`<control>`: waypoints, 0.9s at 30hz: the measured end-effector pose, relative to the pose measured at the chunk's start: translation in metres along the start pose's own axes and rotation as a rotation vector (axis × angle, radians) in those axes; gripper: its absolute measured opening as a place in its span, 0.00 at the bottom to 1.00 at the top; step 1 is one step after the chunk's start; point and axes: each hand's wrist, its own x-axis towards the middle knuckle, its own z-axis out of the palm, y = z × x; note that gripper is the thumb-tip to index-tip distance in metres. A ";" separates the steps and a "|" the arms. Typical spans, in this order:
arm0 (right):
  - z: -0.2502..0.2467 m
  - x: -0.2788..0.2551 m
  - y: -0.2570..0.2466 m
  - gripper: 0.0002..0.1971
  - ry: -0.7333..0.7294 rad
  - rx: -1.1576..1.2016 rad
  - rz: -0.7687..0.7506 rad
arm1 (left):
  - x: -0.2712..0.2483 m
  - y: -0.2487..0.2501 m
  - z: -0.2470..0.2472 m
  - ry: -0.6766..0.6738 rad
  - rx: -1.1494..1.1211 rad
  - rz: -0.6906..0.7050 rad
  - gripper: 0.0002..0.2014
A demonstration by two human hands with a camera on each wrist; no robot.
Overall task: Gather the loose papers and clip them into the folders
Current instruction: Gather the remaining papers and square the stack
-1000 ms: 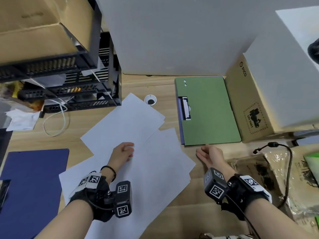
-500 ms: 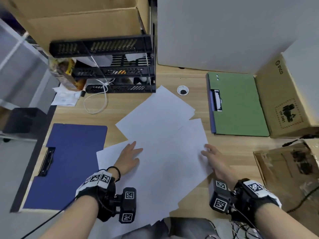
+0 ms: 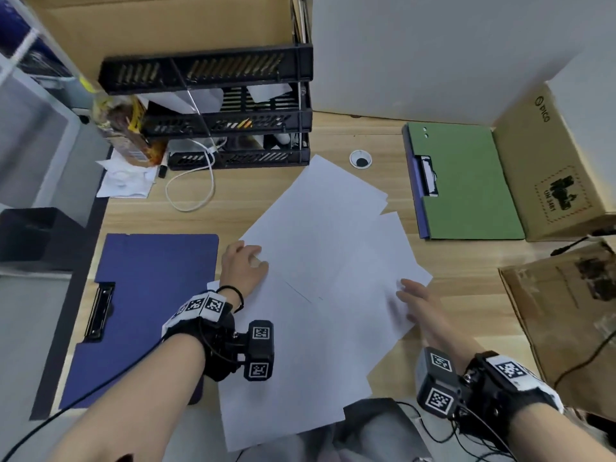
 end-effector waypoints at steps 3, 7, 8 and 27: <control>0.006 0.001 -0.002 0.17 -0.046 0.094 0.038 | 0.017 0.010 -0.001 -0.001 -0.017 -0.032 0.22; 0.018 0.006 -0.013 0.14 -0.073 0.178 0.102 | 0.031 0.024 -0.003 0.066 0.190 -0.036 0.33; 0.020 0.007 -0.016 0.14 -0.073 0.196 0.113 | 0.034 0.028 -0.003 0.083 0.260 -0.032 0.36; 0.043 0.043 -0.037 0.09 -0.079 0.246 0.219 | 0.021 0.071 0.041 -0.300 0.093 0.047 0.21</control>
